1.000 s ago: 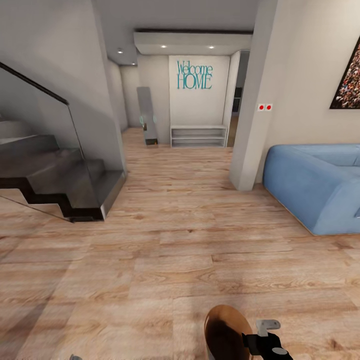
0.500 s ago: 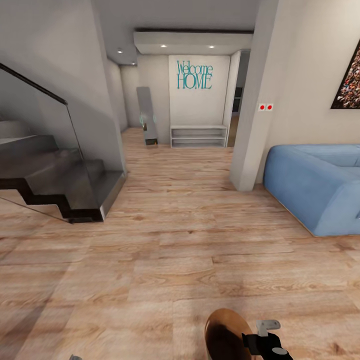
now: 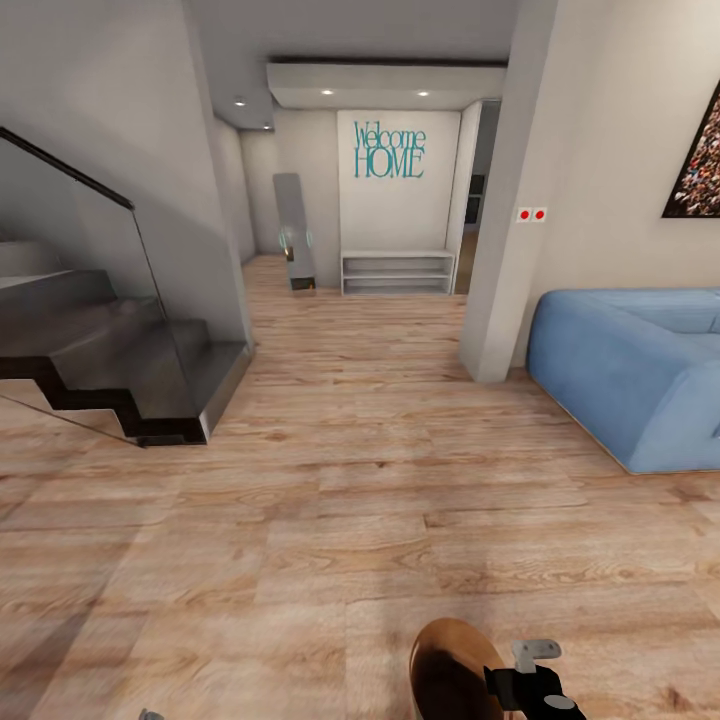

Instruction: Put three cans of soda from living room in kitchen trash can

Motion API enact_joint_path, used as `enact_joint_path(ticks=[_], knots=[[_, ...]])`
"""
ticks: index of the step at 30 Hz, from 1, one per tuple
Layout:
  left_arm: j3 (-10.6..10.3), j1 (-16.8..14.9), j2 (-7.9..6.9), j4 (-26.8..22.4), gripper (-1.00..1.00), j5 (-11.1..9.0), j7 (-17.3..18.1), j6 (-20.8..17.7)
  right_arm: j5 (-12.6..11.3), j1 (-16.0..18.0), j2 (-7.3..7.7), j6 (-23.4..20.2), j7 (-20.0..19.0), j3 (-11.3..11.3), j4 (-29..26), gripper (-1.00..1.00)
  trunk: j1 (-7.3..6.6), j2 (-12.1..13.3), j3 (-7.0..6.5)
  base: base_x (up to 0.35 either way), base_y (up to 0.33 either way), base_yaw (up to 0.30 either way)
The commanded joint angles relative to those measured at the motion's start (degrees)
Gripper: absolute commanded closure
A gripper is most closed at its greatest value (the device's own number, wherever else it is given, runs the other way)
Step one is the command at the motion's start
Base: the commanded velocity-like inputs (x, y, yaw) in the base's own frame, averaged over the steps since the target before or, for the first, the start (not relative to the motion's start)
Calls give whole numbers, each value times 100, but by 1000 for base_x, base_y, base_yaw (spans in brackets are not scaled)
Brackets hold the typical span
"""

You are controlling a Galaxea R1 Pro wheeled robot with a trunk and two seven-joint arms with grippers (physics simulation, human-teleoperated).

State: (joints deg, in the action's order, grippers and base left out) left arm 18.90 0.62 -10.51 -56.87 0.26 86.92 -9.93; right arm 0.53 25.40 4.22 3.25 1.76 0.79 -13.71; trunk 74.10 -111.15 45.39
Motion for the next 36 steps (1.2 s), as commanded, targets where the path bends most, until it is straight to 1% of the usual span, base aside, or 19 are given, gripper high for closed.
enact_joint_path(ticks=[1, 2, 6, 18, 22, 30, 36], knots=[[0, 0, -1, 0, -100, 0, 0, 0, 0, 0, 0, 0, 0, 0, 0, -100, 0, 0, 0, 0, 0, 0], [0, 0, 0, 0, -100, 0, -2, 0, 0, 0, 0, 0, 0, 0, 0, -100, 0, 0, 0, 0, 0, 0], [0, 0, -1, 0, -100, 0, 0, 0, 0, 0, 0, 0, 0, 0, 0, -100, 88, -160, 84, 0, 0, 0], [0, 1, -1, 0, -100, 0, 0, 0, 0, -1, 0, 0, 0, 0, 2, -100, 351, -642, 396, 0, 0, 0], [0, 1, -3, 0, -100, 0, 0, 0, 0, 0, 0, 0, 0, 2, 2, -100, 351, -642, 424, 0, 0, 0], [0, 1, -3, 0, -100, 0, 0, 0, 0, 0, 0, 0, 0, 0, 2, -100, 351, -642, 435, 0, 0, 0], [0, 0, -3, 0, -100, 0, 0, 0, 0, 0, 0, 0, 0, 6, 3, -100, 483, -882, 571, 0, 0, 0]])
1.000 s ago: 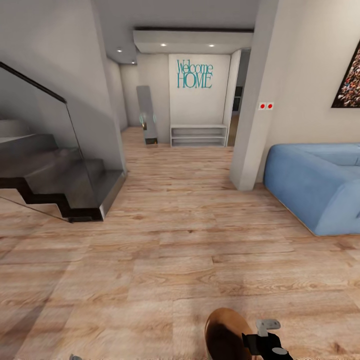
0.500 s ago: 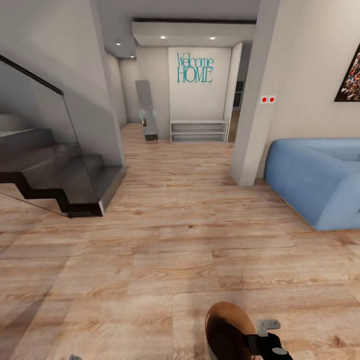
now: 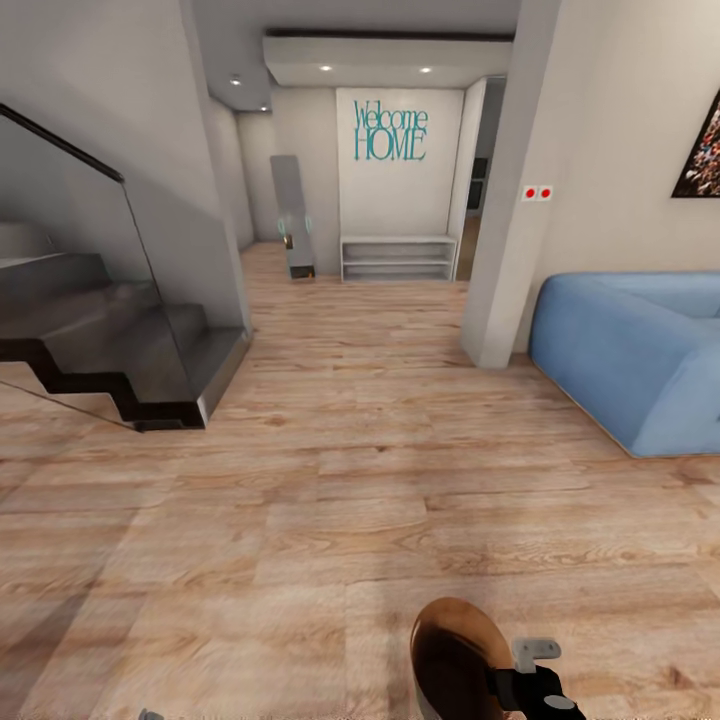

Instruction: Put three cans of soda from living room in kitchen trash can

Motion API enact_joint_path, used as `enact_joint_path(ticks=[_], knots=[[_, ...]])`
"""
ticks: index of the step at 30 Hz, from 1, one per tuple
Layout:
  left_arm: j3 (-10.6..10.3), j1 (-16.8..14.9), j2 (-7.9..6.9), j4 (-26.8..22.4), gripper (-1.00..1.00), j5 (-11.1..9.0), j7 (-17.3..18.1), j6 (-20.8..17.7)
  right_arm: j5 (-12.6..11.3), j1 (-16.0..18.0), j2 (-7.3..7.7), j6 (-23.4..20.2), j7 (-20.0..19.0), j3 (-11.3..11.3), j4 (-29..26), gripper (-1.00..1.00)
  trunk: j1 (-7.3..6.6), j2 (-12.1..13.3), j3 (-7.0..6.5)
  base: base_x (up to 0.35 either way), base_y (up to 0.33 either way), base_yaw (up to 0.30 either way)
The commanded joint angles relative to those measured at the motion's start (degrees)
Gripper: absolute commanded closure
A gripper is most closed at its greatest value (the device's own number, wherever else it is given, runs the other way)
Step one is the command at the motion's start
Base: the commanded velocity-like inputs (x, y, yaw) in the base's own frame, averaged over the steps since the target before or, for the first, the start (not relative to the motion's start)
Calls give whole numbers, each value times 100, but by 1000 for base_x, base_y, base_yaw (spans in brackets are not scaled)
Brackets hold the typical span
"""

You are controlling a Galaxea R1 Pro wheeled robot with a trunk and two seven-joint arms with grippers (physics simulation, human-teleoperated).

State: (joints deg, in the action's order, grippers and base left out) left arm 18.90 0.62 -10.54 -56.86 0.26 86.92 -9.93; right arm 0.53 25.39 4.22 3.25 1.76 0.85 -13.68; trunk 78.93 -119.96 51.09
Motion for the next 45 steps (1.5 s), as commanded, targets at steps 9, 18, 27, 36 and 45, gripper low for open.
enact_joint_path(ticks=[9, 18, 27, 36, 45], knots=[[0, 0, 0, 0, -100, 0, 0, 0, 0, -1, 0, 0, 0, 0, 2, -100, 198, -363, 240, 0, 0, 0], [0, 0, 1, 0, -100, 0, 0, 0, 0, 0, 0, 0, 0, -4, 2, -100, 264, -483, 364, 0, 0, 0], [0, 1, -1, 0, -100, 0, 0, 0, 0, -1, 0, 0, 0, -5, 6, -100, 264, -483, 413, 0, 0, 0], [0, 0, -1, 0, -100, 0, 0, 0, 0, -1, 0, 0, 0, -5, 5, -100, 264, -483, 417, 97, 0, 0], [0, 2, 0, 0, -100, 0, 0, 0, 0, -3, 0, 0, 0, -4, 5, -100, 264, -483, 434, 53, 0, 0]])
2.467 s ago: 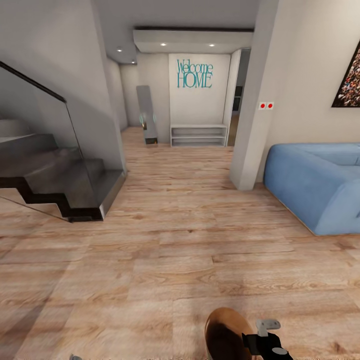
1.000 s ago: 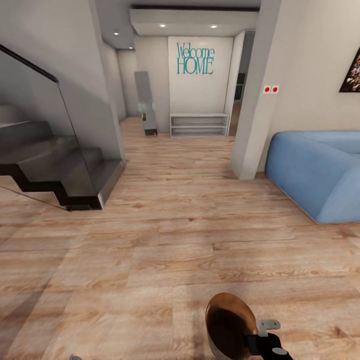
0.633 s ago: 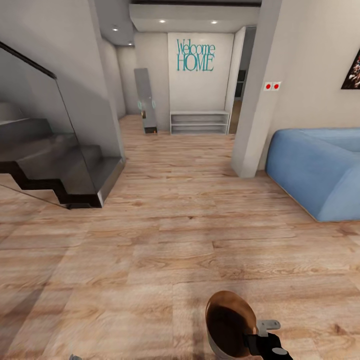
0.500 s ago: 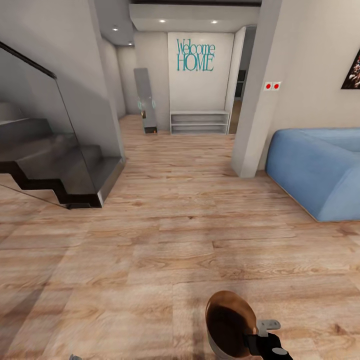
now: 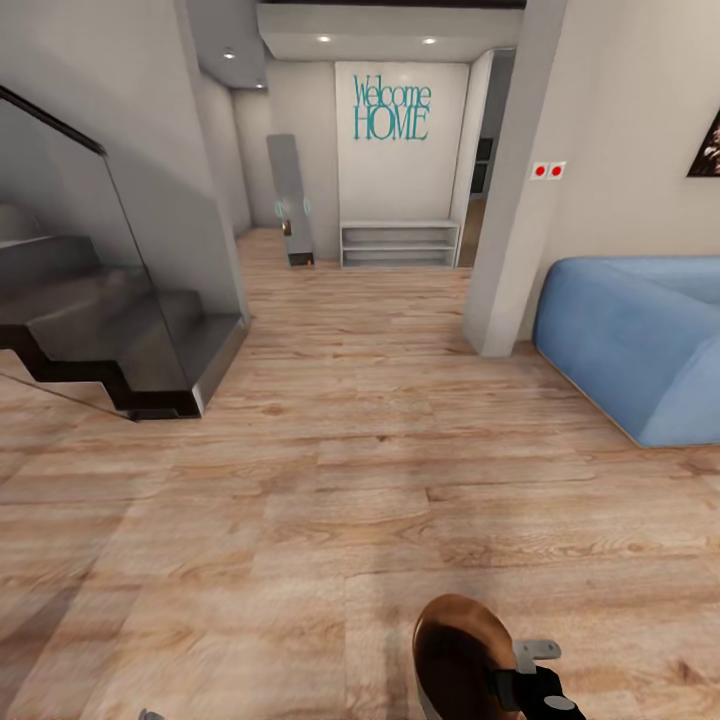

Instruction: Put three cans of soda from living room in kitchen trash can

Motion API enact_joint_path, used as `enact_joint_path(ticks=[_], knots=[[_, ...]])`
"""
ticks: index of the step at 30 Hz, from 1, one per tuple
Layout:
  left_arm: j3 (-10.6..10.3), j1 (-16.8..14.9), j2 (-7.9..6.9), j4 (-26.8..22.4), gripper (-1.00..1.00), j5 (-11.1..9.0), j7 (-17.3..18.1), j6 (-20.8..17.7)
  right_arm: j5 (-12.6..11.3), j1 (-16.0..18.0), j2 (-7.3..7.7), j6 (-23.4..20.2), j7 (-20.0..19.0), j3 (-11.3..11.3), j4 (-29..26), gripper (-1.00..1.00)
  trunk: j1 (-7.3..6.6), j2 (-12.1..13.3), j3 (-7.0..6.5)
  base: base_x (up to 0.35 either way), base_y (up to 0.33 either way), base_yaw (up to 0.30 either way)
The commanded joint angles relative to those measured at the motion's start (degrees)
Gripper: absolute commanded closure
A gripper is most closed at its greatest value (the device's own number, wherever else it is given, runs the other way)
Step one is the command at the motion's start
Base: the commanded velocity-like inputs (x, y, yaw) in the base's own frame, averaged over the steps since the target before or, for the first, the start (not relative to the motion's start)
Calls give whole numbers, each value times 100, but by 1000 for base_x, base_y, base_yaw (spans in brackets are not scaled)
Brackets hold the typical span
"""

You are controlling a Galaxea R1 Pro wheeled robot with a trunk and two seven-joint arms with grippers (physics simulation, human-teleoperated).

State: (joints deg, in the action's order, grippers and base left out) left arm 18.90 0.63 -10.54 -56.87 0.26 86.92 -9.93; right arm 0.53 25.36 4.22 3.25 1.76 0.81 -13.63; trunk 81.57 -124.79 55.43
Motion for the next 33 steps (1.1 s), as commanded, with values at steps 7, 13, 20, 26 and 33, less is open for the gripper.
enact_joint_path(ticks=[7, 13, 20, 26, 33], knots=[[0, -2, 0, 0, -100, 0, 0, 0, 0, 3, 0, 0, 0, -2, 0, -100, 0, 0, 59, 3, 0, 0], [0, 0, -1, 0, -100, 0, 0, 0, 0, 4, 0, 0, 0, -2, 1, -100, 0, 0, 112, 0, 0, 0], [0, -2, -1, 0, -100, 0, 0, 0, 0, 1, 0, 0, 0, -2, 0, -100, 0, 0, 151, 0, 0, 0], [0, 0, 2, 0, -100, 0, 0, 0, 0, 2, 0, 0, 0, -1, -1, -100, 0, 0, 200, 0, 0, 0], [0, -2, -1, 0, -100, 0, 0, 0, 0, 3, 0, 0, 0, -2, 0, -100, 0, 0, 226, 0, 0, 0]])
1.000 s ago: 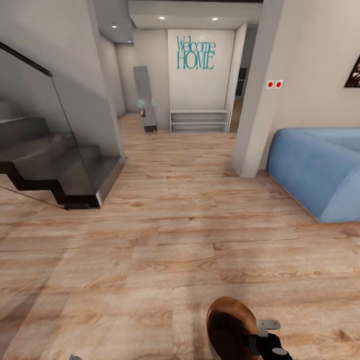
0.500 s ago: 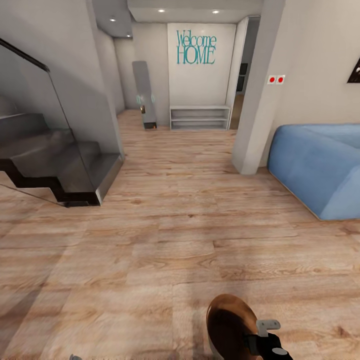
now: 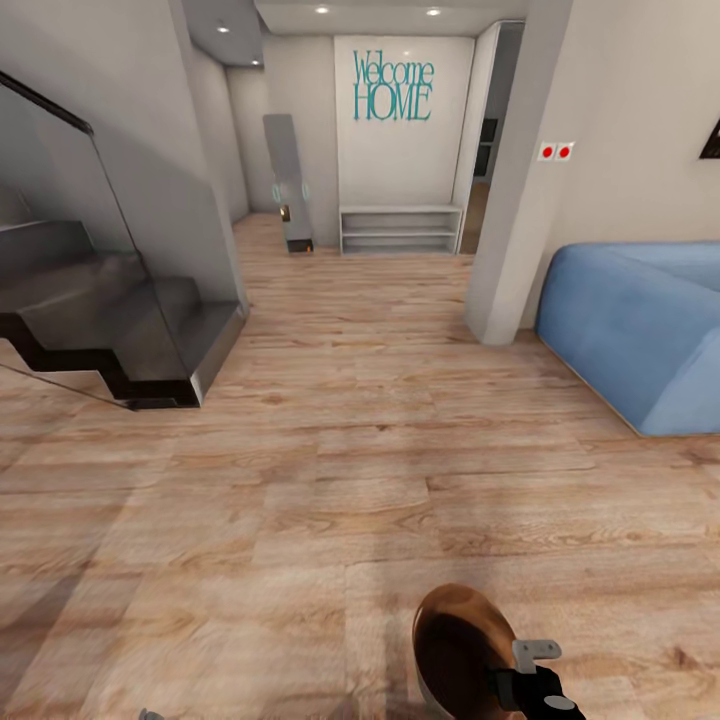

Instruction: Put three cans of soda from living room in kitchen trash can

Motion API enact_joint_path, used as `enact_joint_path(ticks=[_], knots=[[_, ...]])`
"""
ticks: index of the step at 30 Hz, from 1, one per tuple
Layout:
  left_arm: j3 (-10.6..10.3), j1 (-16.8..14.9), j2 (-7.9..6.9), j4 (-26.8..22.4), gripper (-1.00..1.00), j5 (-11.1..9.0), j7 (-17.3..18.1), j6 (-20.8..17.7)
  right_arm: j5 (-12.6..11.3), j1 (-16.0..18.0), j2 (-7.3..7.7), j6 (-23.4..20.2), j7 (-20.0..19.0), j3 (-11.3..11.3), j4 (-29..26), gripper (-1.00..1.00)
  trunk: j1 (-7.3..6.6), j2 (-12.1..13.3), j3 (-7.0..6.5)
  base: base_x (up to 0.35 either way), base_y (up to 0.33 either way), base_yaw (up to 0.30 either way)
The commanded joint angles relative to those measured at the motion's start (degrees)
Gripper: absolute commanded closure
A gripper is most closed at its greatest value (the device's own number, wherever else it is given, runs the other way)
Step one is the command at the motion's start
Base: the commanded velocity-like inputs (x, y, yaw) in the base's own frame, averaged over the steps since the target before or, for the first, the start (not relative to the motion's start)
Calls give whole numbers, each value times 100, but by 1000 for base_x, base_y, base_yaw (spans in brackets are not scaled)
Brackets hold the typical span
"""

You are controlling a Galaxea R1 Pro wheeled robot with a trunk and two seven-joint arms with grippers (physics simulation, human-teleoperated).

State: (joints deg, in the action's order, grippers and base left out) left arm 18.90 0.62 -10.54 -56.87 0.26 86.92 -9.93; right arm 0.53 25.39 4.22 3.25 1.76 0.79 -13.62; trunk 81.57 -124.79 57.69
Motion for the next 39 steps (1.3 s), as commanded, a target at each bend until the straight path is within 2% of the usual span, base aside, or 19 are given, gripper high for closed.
enact_joint_path(ticks=[1, 13, 39], knots=[[0, 0, 0, 0, -100, 0, 0, 0, 0, 0, 0, 0, 0, 0, 0, -100, 0, 0, 5, 0, 0, 0], [0, 0, 0, 0, -100, 0, 0, 0, 0, -1, 0, 0, 0, 1, 0, -100, 0, 0, 93, 0, 0, 0], [0, 0, 0, 0, -100, 0, 0, 0, 0, -1, 0, 0, -7, 1, -1, -100, 0, 0, 141, 31, 0, 0]])
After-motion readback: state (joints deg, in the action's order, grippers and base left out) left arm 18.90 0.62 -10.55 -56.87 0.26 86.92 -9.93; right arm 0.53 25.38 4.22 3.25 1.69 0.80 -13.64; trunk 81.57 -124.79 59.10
